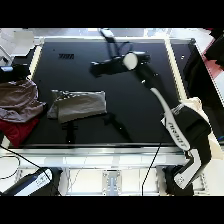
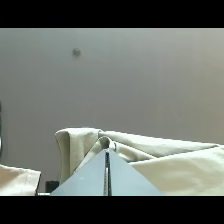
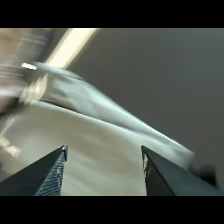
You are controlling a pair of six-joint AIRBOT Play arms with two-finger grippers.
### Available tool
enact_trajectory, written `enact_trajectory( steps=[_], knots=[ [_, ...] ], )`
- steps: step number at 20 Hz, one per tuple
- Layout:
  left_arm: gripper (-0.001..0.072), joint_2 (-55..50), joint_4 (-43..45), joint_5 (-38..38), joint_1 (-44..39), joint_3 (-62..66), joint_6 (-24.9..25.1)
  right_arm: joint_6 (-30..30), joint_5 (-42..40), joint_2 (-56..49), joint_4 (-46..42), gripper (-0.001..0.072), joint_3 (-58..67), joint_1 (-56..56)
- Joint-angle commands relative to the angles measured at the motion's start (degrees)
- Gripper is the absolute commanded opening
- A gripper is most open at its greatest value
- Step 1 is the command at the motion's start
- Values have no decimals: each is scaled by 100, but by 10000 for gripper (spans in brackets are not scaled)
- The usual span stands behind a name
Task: Fold the shirts.
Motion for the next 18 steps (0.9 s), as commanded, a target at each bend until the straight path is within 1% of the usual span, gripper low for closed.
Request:
enact_trajectory(
  steps=[1, 3, 4, 6, 7, 8, 9, 10, 14, 18],
  knots=[
    [13, 9, -44, -37, 9, -2, 0, 1213, 728, -232, -111, 557, -413, -1038],
    [13, 9, -42, -37, 7, -2, 0, 1276, 761, -619, 942, 556, -544, -1425],
    [13, 9, -39, -35, 7, -2, 2, 1241, 828, -857, 1622, 556, -549, -1565],
    [13, 9, -42, -35, 7, -2, 2, 802, 938, -1305, 2828, 558, -549, -1694],
    [13, 9, -42, -35, 7, -2, 2, 619, 960, -1502, 3182, 562, -549, -1674],
    [13, 7, -42, -35, 4, -2, 2, 616, 962, -1659, 3287, 566, -546, -1613],
    [13, 7, -42, -35, 4, -2, 2, 619, 964, -1794, 3285, 637, -549, -1517],
    [13, 7, -42, -35, 4, -2, 2, 616, 964, -1912, 3281, 688, -546, -1394],
    [13, 7, -39, -37, 4, -2, 2, 605, 892, -2243, 3305, 683, -542, -872],
    [13, 7, -39, -83, 4, -2, 7, 603, 765, -2328, 3401, 679, -535, -424]
  ],
)
